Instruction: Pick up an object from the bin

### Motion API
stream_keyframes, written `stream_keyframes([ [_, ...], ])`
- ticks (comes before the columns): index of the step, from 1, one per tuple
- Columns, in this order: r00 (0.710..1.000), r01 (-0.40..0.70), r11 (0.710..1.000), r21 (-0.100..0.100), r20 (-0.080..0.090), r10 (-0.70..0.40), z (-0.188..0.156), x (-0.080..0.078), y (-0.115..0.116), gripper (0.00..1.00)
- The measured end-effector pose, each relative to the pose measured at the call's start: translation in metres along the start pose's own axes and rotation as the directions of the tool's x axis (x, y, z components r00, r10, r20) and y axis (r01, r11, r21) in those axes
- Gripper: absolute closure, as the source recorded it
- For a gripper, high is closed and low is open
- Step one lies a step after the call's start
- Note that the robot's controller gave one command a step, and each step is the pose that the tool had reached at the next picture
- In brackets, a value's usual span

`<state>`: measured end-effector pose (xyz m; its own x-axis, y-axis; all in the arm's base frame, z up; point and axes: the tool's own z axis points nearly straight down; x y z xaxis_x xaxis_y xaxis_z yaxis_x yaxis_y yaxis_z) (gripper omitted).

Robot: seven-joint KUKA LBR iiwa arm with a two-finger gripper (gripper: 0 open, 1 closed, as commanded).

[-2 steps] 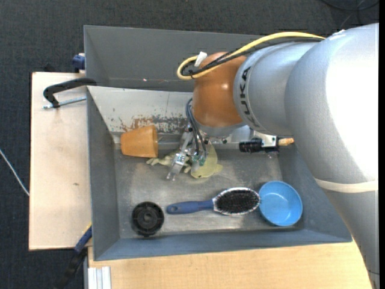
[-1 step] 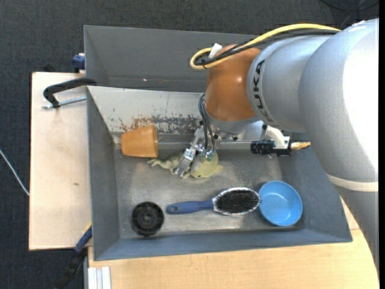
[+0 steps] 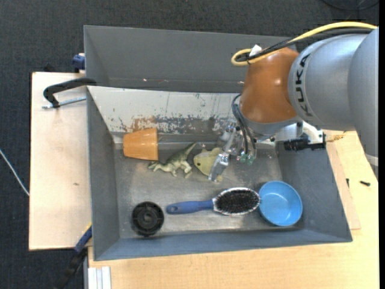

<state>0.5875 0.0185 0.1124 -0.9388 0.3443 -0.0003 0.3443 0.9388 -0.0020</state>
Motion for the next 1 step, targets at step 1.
stream_keyframes([
  [1,0.965,0.262,0.965,-0.004,0.008,-0.262,0.0393,0.0314,0.0397,0.00],
])
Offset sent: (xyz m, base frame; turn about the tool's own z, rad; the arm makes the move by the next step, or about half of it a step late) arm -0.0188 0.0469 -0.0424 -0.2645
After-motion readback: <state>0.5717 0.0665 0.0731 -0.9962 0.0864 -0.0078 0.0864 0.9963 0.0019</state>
